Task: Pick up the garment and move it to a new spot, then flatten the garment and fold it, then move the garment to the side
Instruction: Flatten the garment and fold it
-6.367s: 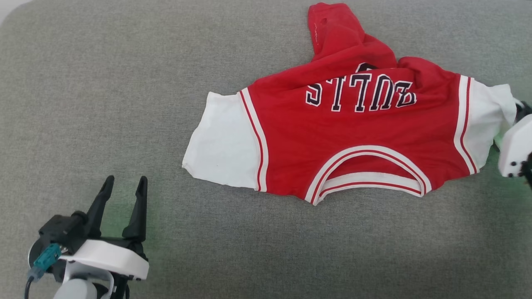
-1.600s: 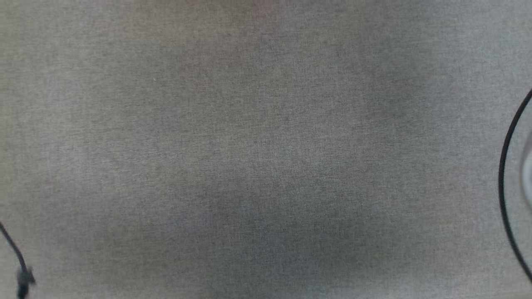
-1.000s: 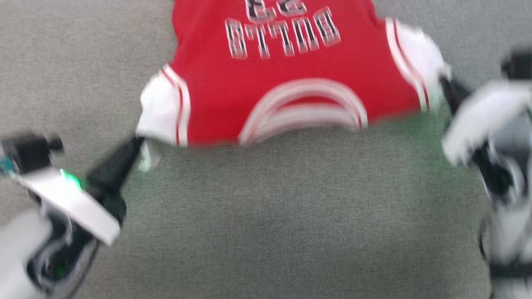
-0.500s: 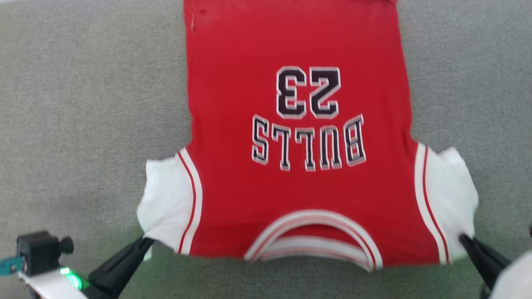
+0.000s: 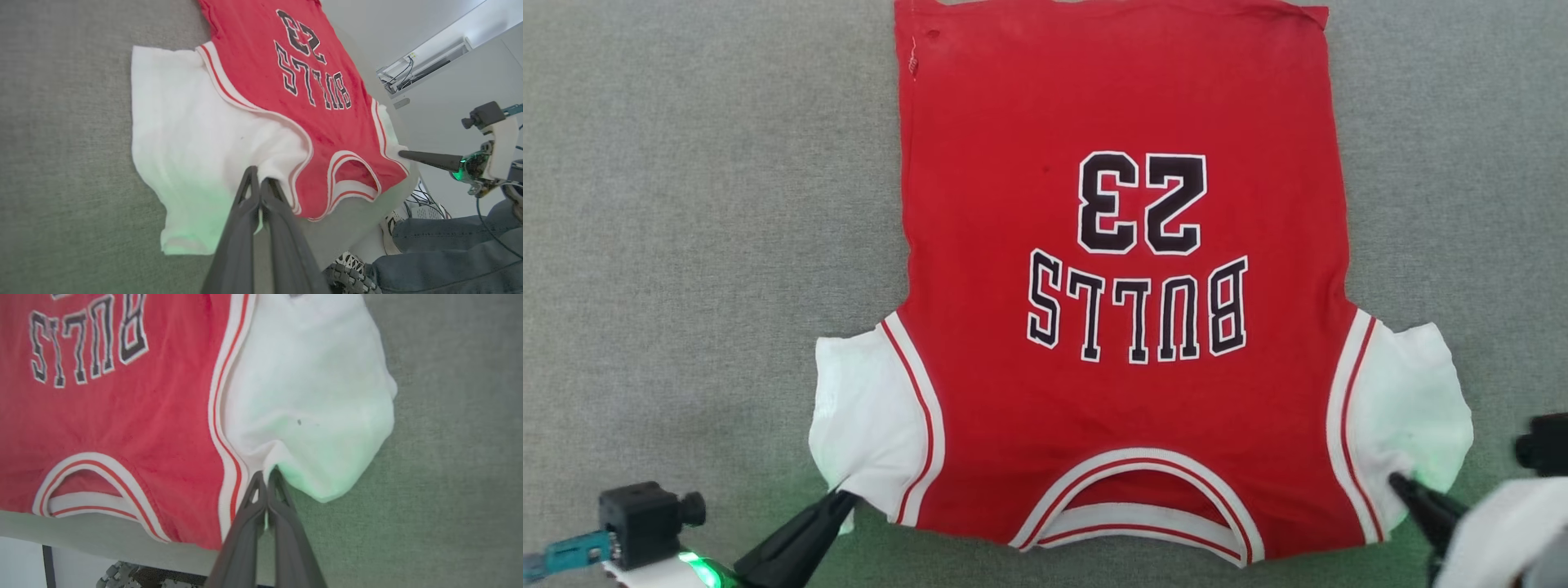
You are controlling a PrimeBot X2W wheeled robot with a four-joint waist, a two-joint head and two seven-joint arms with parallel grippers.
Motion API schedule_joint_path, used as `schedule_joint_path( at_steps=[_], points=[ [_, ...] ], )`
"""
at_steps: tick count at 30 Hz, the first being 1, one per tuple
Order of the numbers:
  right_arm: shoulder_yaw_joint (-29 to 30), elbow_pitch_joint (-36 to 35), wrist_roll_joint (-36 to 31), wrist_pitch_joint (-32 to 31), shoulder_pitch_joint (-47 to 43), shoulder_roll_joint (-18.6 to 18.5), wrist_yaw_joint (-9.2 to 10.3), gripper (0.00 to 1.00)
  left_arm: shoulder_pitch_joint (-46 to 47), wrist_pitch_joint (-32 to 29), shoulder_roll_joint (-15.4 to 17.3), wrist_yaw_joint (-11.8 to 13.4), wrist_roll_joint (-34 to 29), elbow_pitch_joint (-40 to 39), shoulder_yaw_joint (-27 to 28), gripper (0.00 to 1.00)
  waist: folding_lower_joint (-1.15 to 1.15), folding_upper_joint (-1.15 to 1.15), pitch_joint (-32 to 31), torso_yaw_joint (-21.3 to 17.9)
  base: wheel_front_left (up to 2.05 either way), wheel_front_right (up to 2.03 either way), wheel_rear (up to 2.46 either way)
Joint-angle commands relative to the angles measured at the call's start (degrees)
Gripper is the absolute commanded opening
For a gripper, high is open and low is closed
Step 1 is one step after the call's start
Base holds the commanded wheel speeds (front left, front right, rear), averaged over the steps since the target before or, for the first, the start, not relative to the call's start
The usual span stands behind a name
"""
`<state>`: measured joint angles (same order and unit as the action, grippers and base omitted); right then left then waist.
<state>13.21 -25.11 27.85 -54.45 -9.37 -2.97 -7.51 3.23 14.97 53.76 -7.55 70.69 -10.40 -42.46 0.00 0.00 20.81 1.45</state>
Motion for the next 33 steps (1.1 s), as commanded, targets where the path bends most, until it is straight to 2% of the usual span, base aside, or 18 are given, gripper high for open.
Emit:
schedule_joint_path(
  at_steps=[1,7,8,9,10,15,18,20,23,27,29,33],
  points=[
    [-1.0,2.4,-1.9,0.0,1.1,-0.4,0.04,0.0,1.3,0.3,-0.8,0.1,-0.2,1.3,-1.1,0.0,0.0,0.0,0.4,0.1,0.0,0.0,0.0],
    [-4.8,11.3,-4.8,3.1,4.5,-0.6,0.04,0.0,5.1,0.3,-2.2,0.1,-2.2,6.5,-6.5,0.0,0.0,0.0,1.3,0.5,0.0,0.0,0.0],
    [-5.2,11.9,-5.3,3.9,4.9,-0.9,0.04,0.12,5.5,0.3,-2.3,0.1,-1.9,6.8,-7.0,0.0,0.0,0.0,1.4,0.6,0.0,0.0,0.0],
    [-5.4,12.0,-5.9,4.8,5.2,-1.0,0.04,0.45,6.0,0.3,-2.5,0.1,-1.6,7.0,-7.2,0.0,0.0,0.0,1.5,0.6,0.0,0.0,0.0],
    [-5.6,11.8,-6.2,5.4,5.5,-1.2,0.04,0.98,6.3,0.3,-2.5,0.1,-1.4,7.0,-7.3,0.0,0.0,0.0,1.6,0.7,0.0,0.0,0.0],
    [-4.8,6.9,-5.8,4.8,5.6,-2.6,0.1,1.0,6.3,0.3,-2.0,0.1,-1.1,6.5,-7.0,0.0,0.0,0.0,2.0,0.7,0.0,0.0,0.0],
    [-2.2,0.4,-5.5,2.7,7.1,-3.8,0.04,1.0,6.0,0.3,-1.7,0.1,-1.6,5.1,-6.6,0.0,0.0,0.0,2.4,0.9,0.0,0.0,0.0],
    [0.1,-3.6,-5.3,0.1,9.7,-4.6,0.04,1.0,6.3,0.3,-1.4,0.1,-2.1,4.0,-6.4,0.0,0.0,0.0,2.9,1.2,0.0,0.0,0.0],
    [1.9,-6.2,-6.5,-4.4,16.7,-7.7,0.04,1.0,7.1,0.3,-0.7,0.1,-2.9,2.4,-5.9,0.0,0.0,0.0,4.5,1.7,0.0,0.0,0.0],
    [1.4,-2.0,-9.1,-7.6,31.8,-9.5,0.04,1.0,8.5,0.3,0.4,0.1,-4.6,-0.1,-5.9,0.0,0.0,0.0,7.8,3.0,0.0,0.0,0.0],
    [0.2,2.6,-11.9,-7.3,39.3,-10.3,0.04,1.0,9.9,0.3,0.8,0.1,-5.6,-1.2,-6.4,0.0,0.0,0.0,9.5,4.2,0.0,0.0,0.0],
    [-1.8,13.6,-16.9,-6.6,51.9,-9.5,0.04,1.0,12.4,0.3,0.6,0.1,-6.0,-2.6,-7.4,0.0,0.0,0.0,12.0,7.0,0.0,0.0,0.0]
  ],
)
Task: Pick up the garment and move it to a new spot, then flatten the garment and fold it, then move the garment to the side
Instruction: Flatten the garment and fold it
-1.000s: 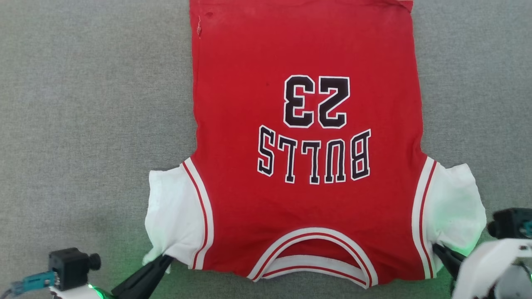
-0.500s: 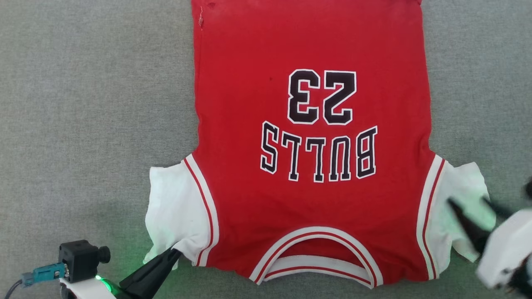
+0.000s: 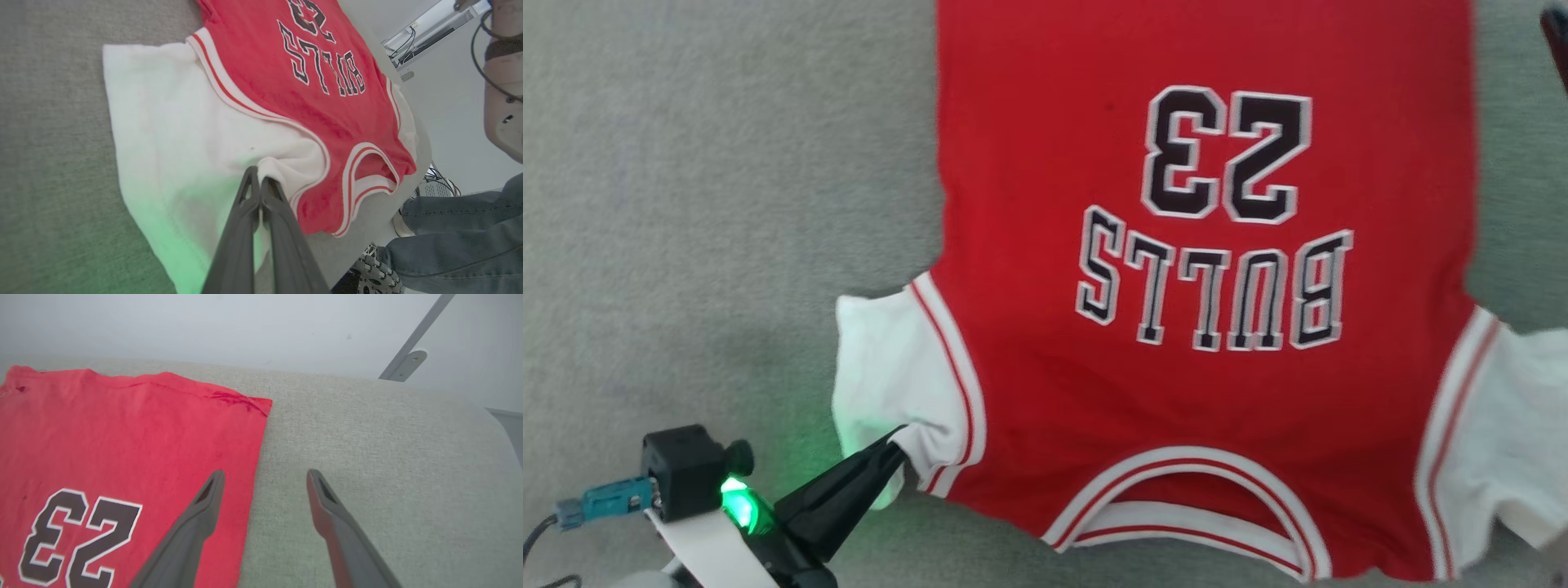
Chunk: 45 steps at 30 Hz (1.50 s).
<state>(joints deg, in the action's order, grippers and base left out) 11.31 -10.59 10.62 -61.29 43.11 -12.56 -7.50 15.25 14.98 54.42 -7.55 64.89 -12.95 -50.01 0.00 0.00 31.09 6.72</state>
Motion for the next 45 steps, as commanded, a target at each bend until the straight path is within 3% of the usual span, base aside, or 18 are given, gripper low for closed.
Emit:
schedule_joint_path(
  at_steps=[1,8,14,19,20,21,22,29,35,41,45],
  points=[
    [-0.3,1.5,-1.0,0.2,2.0,0.2,0.03,1.0,1.1,0.3,-0.2,0.1,-0.3,-0.4,-0.2,0.0,0.0,0.0,2.4,2.4,0.0,0.0,0.0],
    [1.8,17.2,-9.9,-0.6,15.7,0.6,0.03,1.0,4.7,0.3,-1.2,0.1,-0.7,-1.7,-1.1,0.0,0.0,0.0,6.8,6.0,0.0,0.0,0.0],
    [5.9,24.9,-16.9,-2.1,22.5,0.5,0.03,1.0,6.6,0.3,-1.7,0.1,-0.6,-2.3,-1.5,0.0,0.0,0.0,9.7,8.0,0.0,0.0,0.0],
    [7.0,28.9,-19.0,-4.0,24.0,3.1,0.01,0.98,7.4,0.3,-1.9,0.1,-1.2,-3.2,-1.6,0.0,0.0,0.0,10.8,8.2,0.0,0.0,0.0],
    [7.2,29.4,-19.0,-3.8,24.2,3.8,0.01,0.49,7.5,0.3,-1.9,0.1,-1.3,-3.3,-1.6,0.0,0.0,0.0,11.0,8.2,0.0,0.0,0.0],
    [7.0,29.8,-19.0,-3.6,24.3,4.1,0.01,0.2,7.8,0.3,-1.9,0.1,-1.3,-3.4,-1.6,0.0,0.0,0.0,11.0,8.1,0.0,0.0,0.0],
    [7.0,30.3,-19.2,-3.4,24.3,4.3,0.01,0.0,8.0,0.3,-2.0,0.1,-1.4,-3.4,-1.4,0.0,0.0,0.0,11.0,7.9,0.0,0.0,0.0],
    [5.3,31.1,-17.7,-1.1,23.2,3.7,0.02,0.0,7.4,0.3,-2.2,0.1,-1.1,-2.5,-0.6,0.0,0.0,0.0,7.8,6.2,0.0,0.0,0.0],
    [-1.6,27.7,-11.1,-1.6,18.2,-0.7,0.02,0.0,4.4,0.3,-2.0,0.1,0.0,-1.1,0.7,0.0,0.0,0.0,1.5,3.4,0.0,0.0,0.0],
    [-5.2,15.0,-0.3,-7.6,4.1,-7.4,0.03,0.0,1.9,0.3,-1.9,0.1,1.1,0.2,1.8,0.0,0.0,0.0,-3.9,1.2,0.0,0.0,0.0],
    [-2.9,4.2,7.2,-12.3,-9.5,-10.0,0.03,0.0,1.0,0.3,-2.2,0.1,1.7,1.2,2.4,0.0,0.0,0.0,-6.4,-0.3,0.0,0.0,0.0]
  ],
)
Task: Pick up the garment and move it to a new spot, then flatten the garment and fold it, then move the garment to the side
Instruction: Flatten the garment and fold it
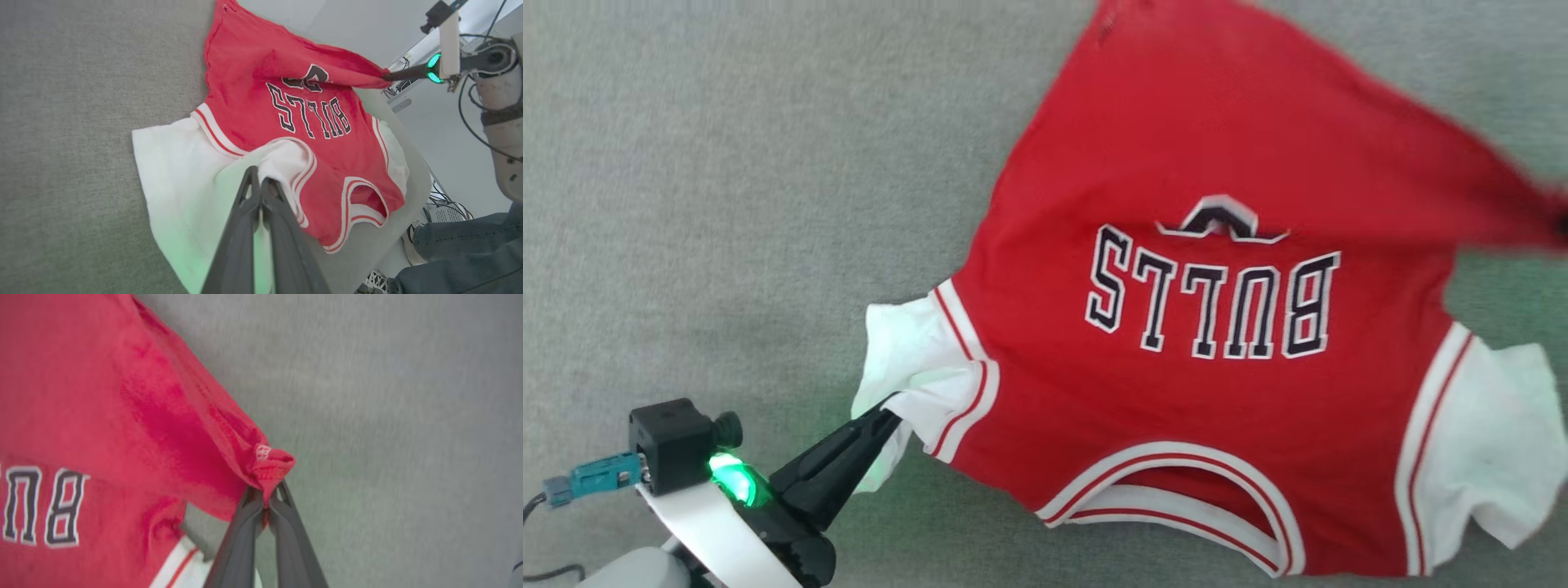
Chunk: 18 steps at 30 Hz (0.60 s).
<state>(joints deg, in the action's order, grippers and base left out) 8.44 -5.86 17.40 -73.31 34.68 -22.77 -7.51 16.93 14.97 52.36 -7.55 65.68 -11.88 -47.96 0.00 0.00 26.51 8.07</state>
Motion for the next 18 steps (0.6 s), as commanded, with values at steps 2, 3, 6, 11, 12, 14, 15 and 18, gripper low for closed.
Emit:
schedule_joint_path(
  at_steps=[2,3,6,11,12,14,15,18],
  points=[
    [1.7,-5.5,3.4,-2.2,-8.5,0.7,0.04,0.0,-1.2,0.3,-0.3,0.1,0.5,1.1,0.9,0.0,0.0,0.0,-2.8,-2.4,0.0,0.0,0.0],
    [2.2,-7.7,4.6,-3.2,-12.4,1.0,0.04,0.0,-1.5,0.3,-0.4,0.1,0.5,1.4,1.2,0.0,0.0,0.0,-3.2,-2.8,0.0,0.0,0.0],
    [3.3,-13.5,7.6,-4.9,-23.6,3.1,0.04,0.0,-2.4,0.3,-1.1,0.1,0.8,2.4,1.8,0.0,0.0,0.0,-4.3,-3.7,0.0,0.0,0.0],
    [1.1,-19.6,10.2,-5.1,-39.2,7.5,0.04,0.0,-4.2,0.3,-2.4,0.1,1.7,3.1,3.8,0.0,0.0,0.0,-5.3,-4.8,0.0,0.0,0.0],
    [0.4,-20.2,10.3,-4.6,-41.5,8.2,0.04,0.0,-4.5,0.3,-2.5,0.1,1.8,3.2,4.0,0.0,0.0,0.0,-5.4,-4.9,0.0,0.0,0.0],
    [-1.5,-21.4,9.9,-2.8,-47.1,10.0,0.04,0.0,-5.0,0.3,-2.6,0.1,1.6,3.4,4.1,0.0,0.0,0.0,-5.7,-4.8,0.0,0.0,0.0],
    [-1.9,-21.8,9.8,-1.9,-48.4,10.4,0.04,0.0,-5.1,0.3,-2.7,0.1,1.6,3.5,4.2,0.0,0.0,0.0,-5.8,-4.7,0.0,0.0,0.0],
    [-1.8,-23.0,9.8,1.8,-50.6,11.3,0.04,0.0,-5.1,0.3,-3.0,0.1,1.7,3.8,4.3,0.0,0.0,0.0,-5.8,-4.6,0.0,0.0,0.0]
  ],
)
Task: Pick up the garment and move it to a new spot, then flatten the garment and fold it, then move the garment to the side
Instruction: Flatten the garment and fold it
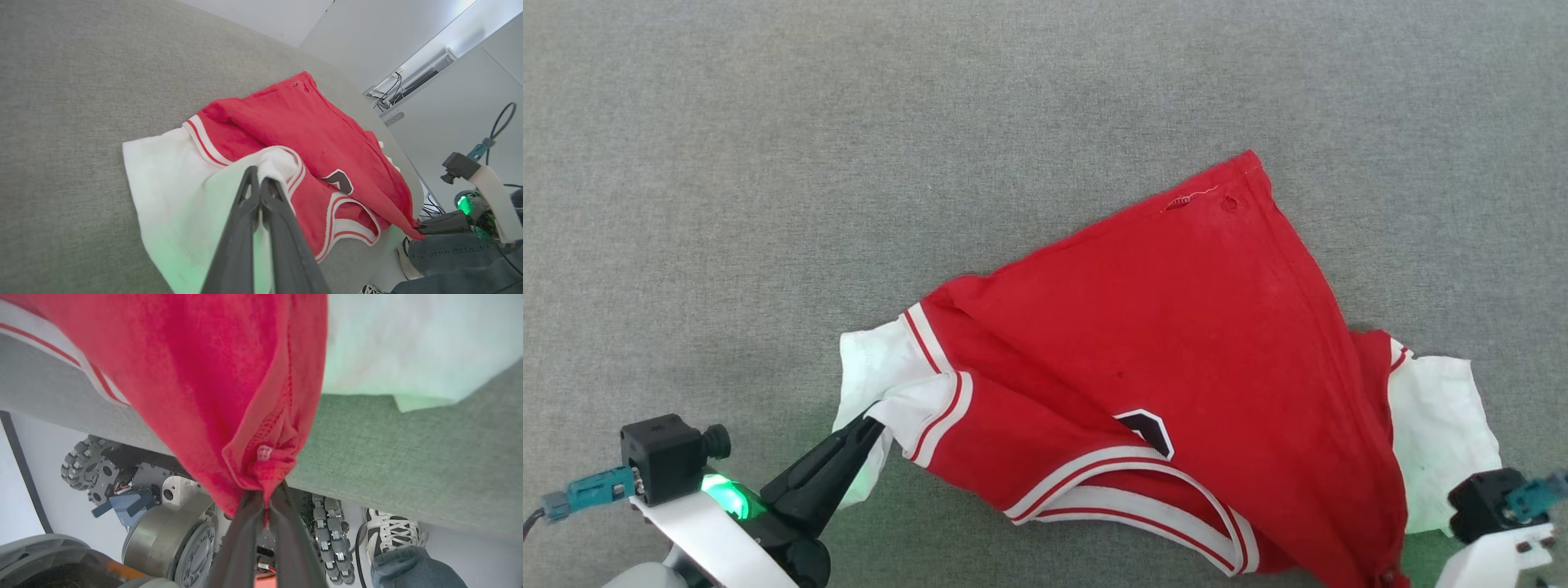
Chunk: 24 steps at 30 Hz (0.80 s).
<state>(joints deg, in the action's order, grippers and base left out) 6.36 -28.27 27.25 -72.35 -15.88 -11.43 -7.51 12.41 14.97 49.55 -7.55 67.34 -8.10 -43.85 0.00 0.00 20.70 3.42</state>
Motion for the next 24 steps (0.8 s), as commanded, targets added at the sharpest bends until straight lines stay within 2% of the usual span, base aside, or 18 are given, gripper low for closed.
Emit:
schedule_joint_path(
  at_steps=[1,3,7,11,14,16,19,22,24],
  points=[
    [0.9,-1.1,-0.3,2.6,0.1,0.0,0.04,0.24,-0.5,0.3,-0.3,0.1,0.0,0.2,0.2,0.0,0.0,0.0,-0.1,0.1,0.0,0.0,0.0],
    [1.8,-2.2,-0.4,4.8,0.2,-0.3,0.04,1.0,-0.3,0.3,-0.5,0.1,0.0,0.2,-0.2,0.0,0.0,0.0,-0.3,0.3,0.0,0.0,0.0],
    [4.9,-5.7,0.6,6.5,0.7,-0.5,0.04,1.0,0.0,0.3,-0.8,0.1,0.0,0.6,-0.8,0.0,0.0,0.0,-0.6,1.0,0.0,0.0,0.0],
    [10.8,-11.4,1.7,5.3,3.3,-0.8,0.04,1.0,0.5,0.3,-1.7,0.1,-0.4,0.7,-1.4,0.0,0.0,0.0,-0.6,2.4,0.0,0.0,0.0],
    [14.6,-12.6,0.6,4.0,9.0,-2.8,0.04,1.0,1.1,0.3,-2.2,0.1,-0.7,0.7,-2.0,0.0,0.0,0.0,0.1,3.5,0.0,0.0,0.0],
    [14.9,-11.4,-0.1,4.7,15.3,-4.5,0.03,1.0,1.6,0.3,-2.5,0.1,-1.0,0.7,-2.4,0.0,0.0,0.0,0.9,4.1,0.0,0.0,0.0],
    [11.7,-6.6,-3.2,6.5,24.8,-6.9,0.03,1.0,2.8,0.3,-3.3,0.1,-1.0,0.6,-3.2,0.0,0.0,0.0,2.8,5.5,0.0,0.0,0.0],
    [4.7,-0.6,-7.3,7.9,32.6,-9.5,0.03,1.0,4.9,0.3,-4.1,0.1,-0.8,0.6,-4.4,0.0,0.0,0.0,4.8,7.3,0.0,0.0,0.0],
    [0.5,3.7,-9.1,8.1,37.2,-9.6,0.03,1.0,6.0,0.3,-4.6,0.1,-0.4,0.5,-4.9,0.0,0.0,0.0,6.0,8.4,0.0,0.0,0.0]
  ],
)
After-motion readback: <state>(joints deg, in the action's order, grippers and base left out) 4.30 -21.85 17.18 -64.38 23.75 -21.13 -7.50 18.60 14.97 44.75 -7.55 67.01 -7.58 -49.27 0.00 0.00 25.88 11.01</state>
